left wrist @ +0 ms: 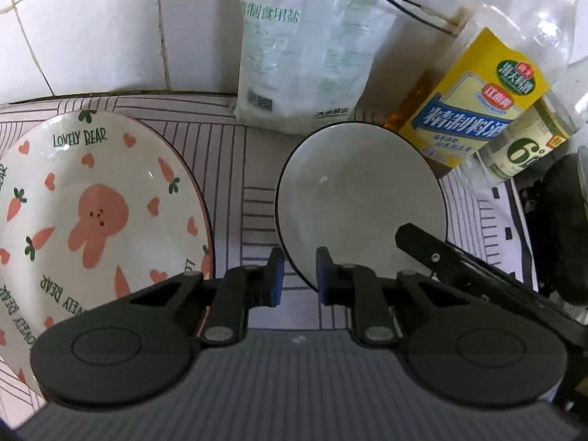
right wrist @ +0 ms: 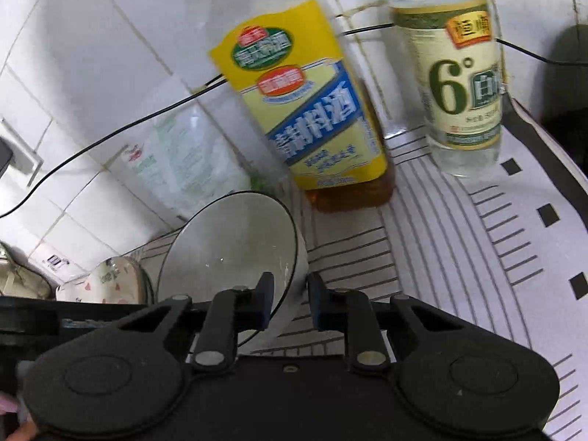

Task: Organize plates and bowls
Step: 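Carry the third white bowl with the left gripper over the stacked bowls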

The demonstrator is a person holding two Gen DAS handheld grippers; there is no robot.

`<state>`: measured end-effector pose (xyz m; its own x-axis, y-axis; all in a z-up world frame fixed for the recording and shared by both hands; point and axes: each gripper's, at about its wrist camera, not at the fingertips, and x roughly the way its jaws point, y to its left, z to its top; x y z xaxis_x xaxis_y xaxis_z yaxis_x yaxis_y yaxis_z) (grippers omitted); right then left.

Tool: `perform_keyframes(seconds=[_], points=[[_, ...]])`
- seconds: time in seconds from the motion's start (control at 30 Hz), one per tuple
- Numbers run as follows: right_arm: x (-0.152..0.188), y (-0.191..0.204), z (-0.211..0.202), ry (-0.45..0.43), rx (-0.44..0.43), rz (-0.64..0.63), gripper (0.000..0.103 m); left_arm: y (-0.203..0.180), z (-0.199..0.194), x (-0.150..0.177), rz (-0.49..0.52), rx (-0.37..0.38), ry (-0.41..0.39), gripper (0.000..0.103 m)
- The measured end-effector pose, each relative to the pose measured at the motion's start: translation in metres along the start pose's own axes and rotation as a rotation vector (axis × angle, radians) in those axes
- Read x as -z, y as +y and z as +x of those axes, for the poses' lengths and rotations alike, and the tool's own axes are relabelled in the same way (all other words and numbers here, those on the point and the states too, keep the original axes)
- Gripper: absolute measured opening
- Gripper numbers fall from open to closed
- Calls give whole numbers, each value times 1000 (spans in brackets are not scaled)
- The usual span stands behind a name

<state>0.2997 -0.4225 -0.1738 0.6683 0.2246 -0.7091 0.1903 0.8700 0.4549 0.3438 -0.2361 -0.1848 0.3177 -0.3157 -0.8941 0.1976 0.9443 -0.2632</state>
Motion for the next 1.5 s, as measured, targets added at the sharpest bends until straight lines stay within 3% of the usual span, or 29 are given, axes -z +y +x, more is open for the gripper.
perform_keyframes(seconds=[0.43, 0.67, 1.07, 1.5], points=[[8, 11, -10, 74, 45, -44, 18, -22, -21, 11, 47, -124, 79, 16], [16, 10, -38, 68, -10, 25, 19, -19, -55, 20, 50, -106, 84, 16], [39, 46, -86, 80, -23, -18, 19, -7, -115, 49, 77, -114, 73, 16], [68, 99, -130, 107, -64, -85, 20, 36, -183, 89, 42, -96, 45, 16]])
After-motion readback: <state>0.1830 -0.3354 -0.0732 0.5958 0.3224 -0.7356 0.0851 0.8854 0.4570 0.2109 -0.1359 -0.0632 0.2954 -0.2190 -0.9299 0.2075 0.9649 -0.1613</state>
